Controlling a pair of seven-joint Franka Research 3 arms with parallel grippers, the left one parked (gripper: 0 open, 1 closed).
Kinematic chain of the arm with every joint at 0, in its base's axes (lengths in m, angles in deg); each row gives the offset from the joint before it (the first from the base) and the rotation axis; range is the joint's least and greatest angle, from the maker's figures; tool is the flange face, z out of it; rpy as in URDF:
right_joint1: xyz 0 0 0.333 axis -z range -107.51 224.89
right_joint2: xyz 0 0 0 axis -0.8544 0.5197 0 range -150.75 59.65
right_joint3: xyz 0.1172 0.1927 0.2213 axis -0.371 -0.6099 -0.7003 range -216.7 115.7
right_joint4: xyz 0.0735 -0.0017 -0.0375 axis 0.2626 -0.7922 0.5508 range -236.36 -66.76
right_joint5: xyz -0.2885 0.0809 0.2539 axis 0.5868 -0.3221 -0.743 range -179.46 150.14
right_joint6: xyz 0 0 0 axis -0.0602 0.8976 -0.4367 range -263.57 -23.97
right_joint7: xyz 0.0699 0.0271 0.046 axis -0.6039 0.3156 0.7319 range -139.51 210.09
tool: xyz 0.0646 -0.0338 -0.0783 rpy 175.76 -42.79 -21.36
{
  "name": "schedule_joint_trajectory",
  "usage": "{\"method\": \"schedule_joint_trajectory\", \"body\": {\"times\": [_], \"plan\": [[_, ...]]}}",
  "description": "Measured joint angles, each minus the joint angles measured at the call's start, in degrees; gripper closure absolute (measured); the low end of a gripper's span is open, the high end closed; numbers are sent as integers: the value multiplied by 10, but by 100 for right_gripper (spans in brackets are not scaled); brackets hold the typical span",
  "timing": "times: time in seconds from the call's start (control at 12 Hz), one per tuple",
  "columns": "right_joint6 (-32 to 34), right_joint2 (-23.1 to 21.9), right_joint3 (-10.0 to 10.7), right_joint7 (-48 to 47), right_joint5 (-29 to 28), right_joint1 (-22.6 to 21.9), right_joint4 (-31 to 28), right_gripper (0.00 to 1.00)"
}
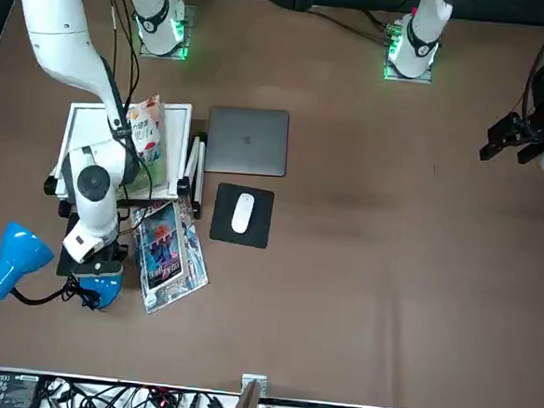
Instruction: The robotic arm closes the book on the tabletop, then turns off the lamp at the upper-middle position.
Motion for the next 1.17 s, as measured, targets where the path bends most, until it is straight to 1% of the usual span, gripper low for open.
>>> {"method": "schedule_joint_trajectory", "body": {"times": [0.25,0.5,0.83,1.0,1.17], "plan": [[6,-1,-3,0,0,-2,5,99],[23,-9,-6,0,0,-13,13,99],[73,-36,-23,-1,-3,-21,25,99],[111,-56,-33,-1,-23,-22,41,99],[149,-80,-38,0,-59,-22,53,99]]}}
